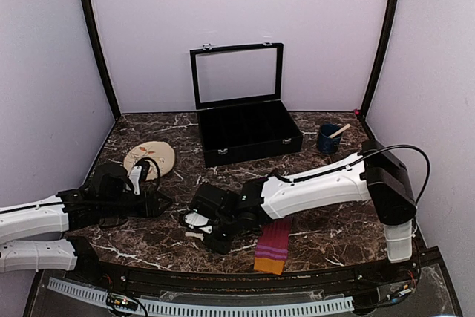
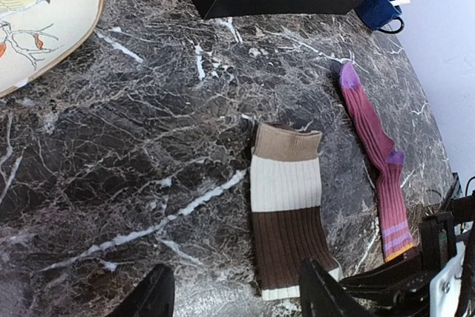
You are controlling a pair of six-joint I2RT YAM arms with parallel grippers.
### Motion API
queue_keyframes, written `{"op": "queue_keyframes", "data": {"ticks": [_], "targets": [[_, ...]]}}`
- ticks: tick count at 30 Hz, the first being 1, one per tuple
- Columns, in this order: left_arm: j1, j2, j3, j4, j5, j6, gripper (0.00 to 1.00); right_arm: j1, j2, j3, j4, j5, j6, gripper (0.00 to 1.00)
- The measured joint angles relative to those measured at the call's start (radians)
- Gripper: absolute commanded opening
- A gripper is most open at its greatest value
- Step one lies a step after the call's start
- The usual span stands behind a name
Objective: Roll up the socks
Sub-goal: Pick up the sock from the center of the board.
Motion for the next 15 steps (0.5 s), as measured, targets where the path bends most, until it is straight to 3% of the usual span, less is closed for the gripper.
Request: {"op": "queue_keyframes", "data": {"ticks": [8, 15], "targets": [[-0.045, 0.003, -0.037, 0.074, 0.066, 0.021, 0.63, -0.077, 0.000, 0.011, -0.021, -0.146, 0.100, 0.00], [-0.164, 0.075, -0.036, 0.137, 0.077, 0.056, 0.59, -0.125, 0.000, 0.011, -0.023, -0.252, 0.149, 0.00]]}}
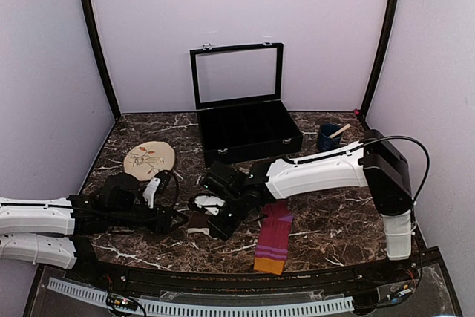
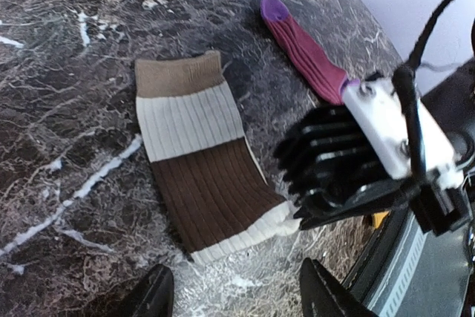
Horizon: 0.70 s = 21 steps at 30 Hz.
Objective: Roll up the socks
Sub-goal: Pick up the sock from the center of the board.
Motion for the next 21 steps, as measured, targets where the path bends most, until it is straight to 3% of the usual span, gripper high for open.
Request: {"op": "queue_keyframes", "data": {"ticks": [13, 21], "targets": [[-0.078, 0.053, -0.007, 0.033, -0.008, 0.078, 0.55, -0.048, 0.000, -0.004, -0.006, -0.153, 0.026, 0.00], [-0.176, 0.184, 0.047, 0.032, -0.038, 0.163, 0.55, -0.080, 0.000, -0.009, -0.010, -0.218, 0.041, 0.00]]}}
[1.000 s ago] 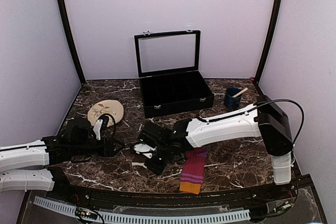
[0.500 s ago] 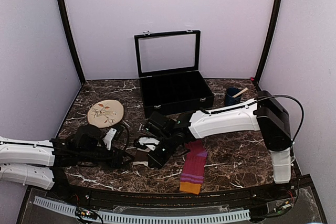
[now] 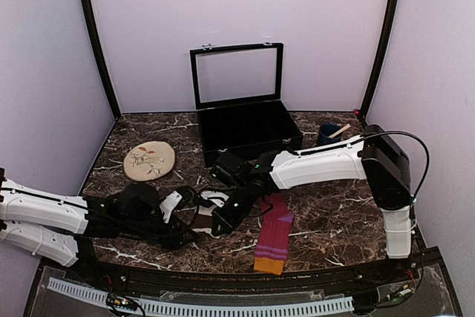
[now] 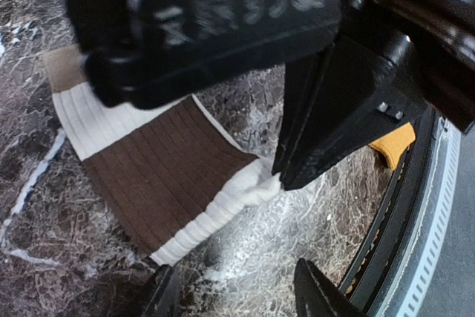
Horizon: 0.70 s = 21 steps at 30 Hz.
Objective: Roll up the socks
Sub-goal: Pick up the sock from the center of the board, then roll the sock at the center of the board.
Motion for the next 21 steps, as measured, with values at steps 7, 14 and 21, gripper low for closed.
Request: {"op": "queue_keyframes", "data": {"ticks": [7, 14, 21], "targets": [[-0.082, 0.130, 0.087, -0.016, -0.084, 0.064, 0.53, -0.010, 0.000, -0.004, -0.010, -0.042, 0.002, 0.00], [-0.119, 0.182, 0.130, -0.033, -0.201, 0.111, 0.51, -0.015, 0.000, -0.011, -0.020, -0.069, 0.002, 0.00], [-0.124, 0.219, 0.146, -0.035, -0.242, 0.155, 0.50, -0.026, 0.000, -0.023, -0.029, -0.089, 0.002, 0.00]]}}
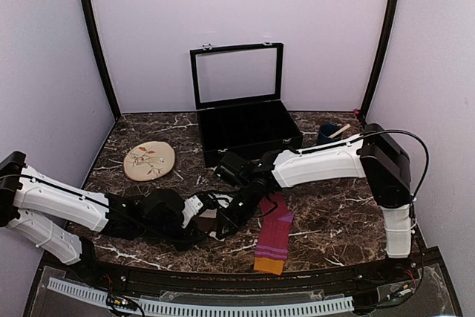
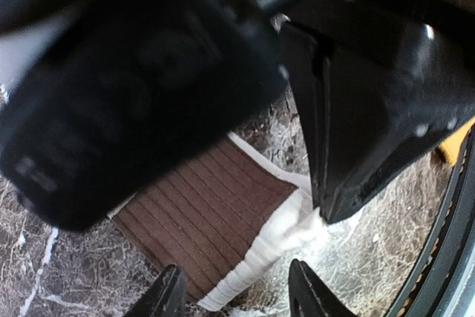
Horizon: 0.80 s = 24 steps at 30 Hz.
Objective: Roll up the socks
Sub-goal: Roll the sock at the center of the board.
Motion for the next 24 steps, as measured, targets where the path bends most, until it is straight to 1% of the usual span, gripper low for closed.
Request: {"op": "queue_keyframes", "data": {"ticks": [11, 16, 24], "targets": [[-0.010, 0.063, 0.029, 0.008, 0.011, 0.041, 0.49, -0.022, 0.000, -0.006, -0.029, -0.023, -0.004, 0.00], [-0.011, 0.111, 0.064, 0.016, 0.004, 0.056, 0.45, -0.032, 0.000, -0.008, -0.051, -0.027, -0.003, 0.00], [-0.023, 0.145, 0.080, 0.008, 0.004, 0.076, 0.45, -0.045, 0.000, -0.009, -0.052, -0.055, -0.011, 0.00]]}}
